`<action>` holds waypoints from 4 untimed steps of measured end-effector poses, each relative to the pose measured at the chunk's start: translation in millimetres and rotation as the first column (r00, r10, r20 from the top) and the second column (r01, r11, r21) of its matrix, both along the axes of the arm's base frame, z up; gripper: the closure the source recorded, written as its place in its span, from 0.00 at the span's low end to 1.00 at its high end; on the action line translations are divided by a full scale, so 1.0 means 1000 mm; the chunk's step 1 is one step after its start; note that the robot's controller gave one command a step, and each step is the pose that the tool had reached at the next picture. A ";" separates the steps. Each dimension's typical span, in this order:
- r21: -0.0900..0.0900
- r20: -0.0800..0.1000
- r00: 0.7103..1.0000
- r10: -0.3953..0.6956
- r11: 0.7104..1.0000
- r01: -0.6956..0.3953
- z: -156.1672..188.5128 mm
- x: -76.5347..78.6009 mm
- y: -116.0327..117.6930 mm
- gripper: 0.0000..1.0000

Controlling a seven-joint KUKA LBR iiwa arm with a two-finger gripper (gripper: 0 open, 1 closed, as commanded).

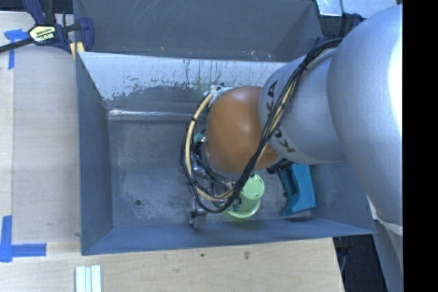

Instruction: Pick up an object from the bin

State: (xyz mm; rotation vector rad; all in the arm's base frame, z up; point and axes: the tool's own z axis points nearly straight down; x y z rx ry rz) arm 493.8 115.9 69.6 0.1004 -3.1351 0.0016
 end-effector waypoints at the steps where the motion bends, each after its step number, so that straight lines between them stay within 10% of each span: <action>1: 0.002 0.007 0.999 0.051 0.999 -0.051 0.001 0.069 -0.003 0.00; 3: 0.001 0.007 0.958 0.287 0.958 -0.287 0.022 0.117 -0.073 0.00; 4: 0.001 0.013 0.957 0.290 0.957 -0.290 0.002 0.090 -0.078 1.00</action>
Offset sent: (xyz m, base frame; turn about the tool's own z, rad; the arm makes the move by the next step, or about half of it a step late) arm 0.0827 -0.0459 0.0004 -0.1829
